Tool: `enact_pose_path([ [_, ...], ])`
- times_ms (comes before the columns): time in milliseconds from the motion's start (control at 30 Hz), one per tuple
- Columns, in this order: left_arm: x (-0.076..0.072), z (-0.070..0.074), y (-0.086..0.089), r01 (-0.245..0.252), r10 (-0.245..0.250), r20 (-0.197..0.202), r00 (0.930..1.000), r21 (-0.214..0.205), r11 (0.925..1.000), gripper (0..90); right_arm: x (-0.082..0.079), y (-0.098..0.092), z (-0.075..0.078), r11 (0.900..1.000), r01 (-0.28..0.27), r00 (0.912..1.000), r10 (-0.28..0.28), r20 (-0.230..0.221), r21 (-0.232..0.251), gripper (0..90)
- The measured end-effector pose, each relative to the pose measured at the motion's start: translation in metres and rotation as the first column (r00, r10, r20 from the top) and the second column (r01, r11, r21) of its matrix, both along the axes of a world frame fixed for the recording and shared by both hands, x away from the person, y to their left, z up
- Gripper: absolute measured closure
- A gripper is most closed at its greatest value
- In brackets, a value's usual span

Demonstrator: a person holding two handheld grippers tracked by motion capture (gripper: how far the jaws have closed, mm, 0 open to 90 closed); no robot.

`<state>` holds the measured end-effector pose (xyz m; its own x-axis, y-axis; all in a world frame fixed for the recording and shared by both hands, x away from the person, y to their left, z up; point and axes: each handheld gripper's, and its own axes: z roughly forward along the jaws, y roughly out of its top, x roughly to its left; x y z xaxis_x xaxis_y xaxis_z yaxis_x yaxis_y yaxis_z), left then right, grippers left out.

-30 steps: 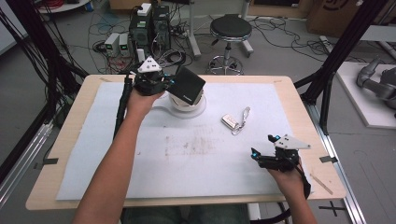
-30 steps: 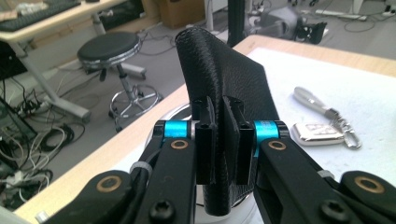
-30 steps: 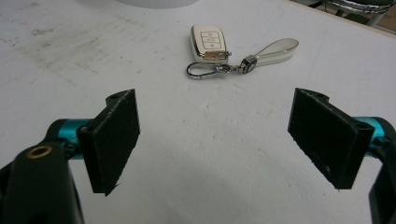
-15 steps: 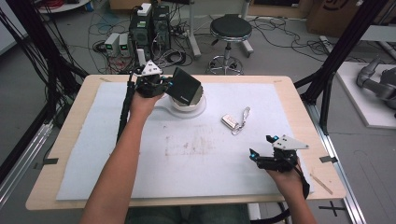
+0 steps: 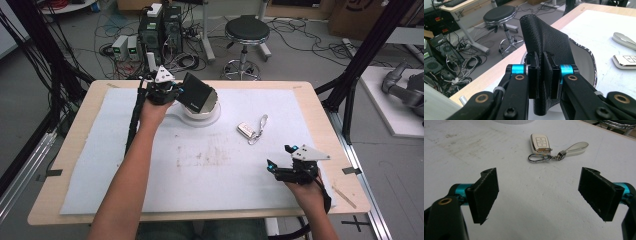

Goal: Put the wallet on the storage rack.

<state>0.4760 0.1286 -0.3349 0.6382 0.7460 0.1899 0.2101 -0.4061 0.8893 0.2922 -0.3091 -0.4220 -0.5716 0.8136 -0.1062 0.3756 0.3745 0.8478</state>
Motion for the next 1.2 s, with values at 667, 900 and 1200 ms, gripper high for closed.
enact_pose_path([
  [667, 0.004, -0.019, -0.015, -0.072, 0.072, -0.033, 0.9969, -0.006, 0.9974, 46.3, -0.001, -0.001, 0.001, 1.0, -0.004, 1.0, 0.004, 0.001, 0.007, 17.1],
  [900, -0.008, -0.017, 0.004, -0.066, 0.06, -0.052, 0.9969, -0.118, 0.9908, 28.1, 0.0, 0.002, 0.002, 0.9999, -0.012, 0.9999, 0.012, 0.006, 0.003, 17.1],
  [1200, -0.051, -0.018, 0.03, -0.027, 0.014, -0.072, 0.9973, -0.177, 0.9838, 22.8, 0.002, 0.006, 0.003, 0.9997, -0.023, 0.9996, 0.023, 0.015, -0.003, 17.1],
])
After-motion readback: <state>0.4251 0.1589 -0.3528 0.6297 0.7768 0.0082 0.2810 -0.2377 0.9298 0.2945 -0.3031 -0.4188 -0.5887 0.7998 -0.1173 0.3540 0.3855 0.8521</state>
